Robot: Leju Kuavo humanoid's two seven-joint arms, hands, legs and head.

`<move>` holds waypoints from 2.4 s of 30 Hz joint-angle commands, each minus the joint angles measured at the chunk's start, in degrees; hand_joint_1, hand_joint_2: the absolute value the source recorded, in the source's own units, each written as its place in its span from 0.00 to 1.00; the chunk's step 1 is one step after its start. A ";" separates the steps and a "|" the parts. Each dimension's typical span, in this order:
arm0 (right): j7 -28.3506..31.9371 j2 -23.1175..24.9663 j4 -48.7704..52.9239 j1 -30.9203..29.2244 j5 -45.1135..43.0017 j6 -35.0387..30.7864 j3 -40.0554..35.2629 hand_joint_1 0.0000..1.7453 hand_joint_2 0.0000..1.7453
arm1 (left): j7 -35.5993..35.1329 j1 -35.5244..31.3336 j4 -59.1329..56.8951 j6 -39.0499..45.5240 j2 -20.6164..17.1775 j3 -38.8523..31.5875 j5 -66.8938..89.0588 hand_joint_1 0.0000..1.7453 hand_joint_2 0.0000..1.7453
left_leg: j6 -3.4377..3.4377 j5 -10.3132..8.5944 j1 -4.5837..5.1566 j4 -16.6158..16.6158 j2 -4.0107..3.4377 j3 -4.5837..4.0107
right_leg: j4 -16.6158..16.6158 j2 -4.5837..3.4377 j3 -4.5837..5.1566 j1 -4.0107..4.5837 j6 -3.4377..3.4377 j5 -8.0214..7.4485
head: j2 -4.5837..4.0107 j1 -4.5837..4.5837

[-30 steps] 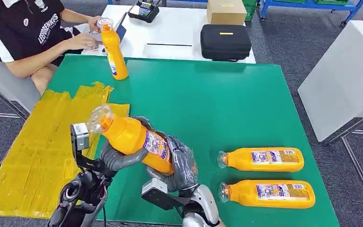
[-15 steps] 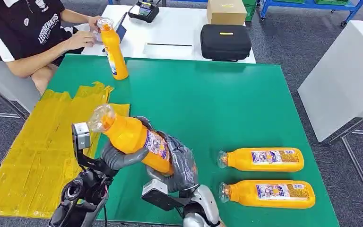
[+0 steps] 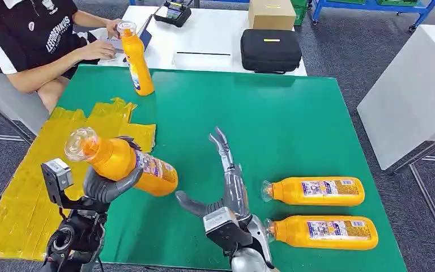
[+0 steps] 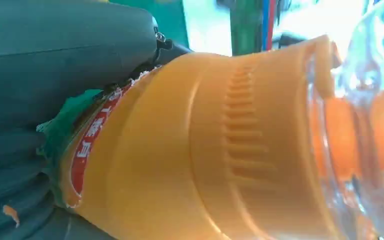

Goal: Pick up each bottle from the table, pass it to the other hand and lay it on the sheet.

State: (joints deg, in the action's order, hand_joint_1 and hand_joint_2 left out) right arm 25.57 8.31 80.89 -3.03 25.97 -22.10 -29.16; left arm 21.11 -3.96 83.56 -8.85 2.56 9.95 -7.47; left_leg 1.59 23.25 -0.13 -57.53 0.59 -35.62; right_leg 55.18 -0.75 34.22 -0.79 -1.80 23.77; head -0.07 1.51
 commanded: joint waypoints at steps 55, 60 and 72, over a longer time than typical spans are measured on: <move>1.68 -6.49 9.40 2.61 -3.78 -7.08 3.48 0.00 1.00 | -32.96 -24.38 -47.85 39.41 -2.67 12.43 97.47 1.00 1.00 | -0.06 0.09 0.02 0.01 -0.10 0.30 | -0.02 0.02 -0.28 0.02 0.02 0.02 | 0.00 0.00; 1.39 -6.73 9.25 2.49 -3.28 -7.75 3.13 0.00 1.00 | -34.19 -23.14 -46.39 38.33 -3.20 9.17 97.47 1.00 1.00 | -0.05 0.09 0.02 0.03 -0.12 0.29 | -0.03 0.00 -0.25 0.02 0.01 0.02 | 0.00 0.02; 0.14 -6.19 10.01 2.59 -2.49 -6.98 2.91 0.00 1.00 | -37.49 -21.68 -46.31 35.89 -4.62 7.93 97.47 1.00 1.00 | -0.01 0.03 0.02 0.02 -0.09 0.11 | -0.03 -0.02 -0.10 0.00 -0.03 -0.04 | 0.00 0.00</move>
State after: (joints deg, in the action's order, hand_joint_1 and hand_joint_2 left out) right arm 26.62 2.40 92.13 0.39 23.19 -29.48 -25.11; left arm -17.86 -23.99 40.81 28.04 -0.77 18.47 89.74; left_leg 1.64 23.21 -0.10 -57.54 0.58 -35.66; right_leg 55.18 -0.75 34.24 -0.81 -1.89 23.69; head -0.07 1.51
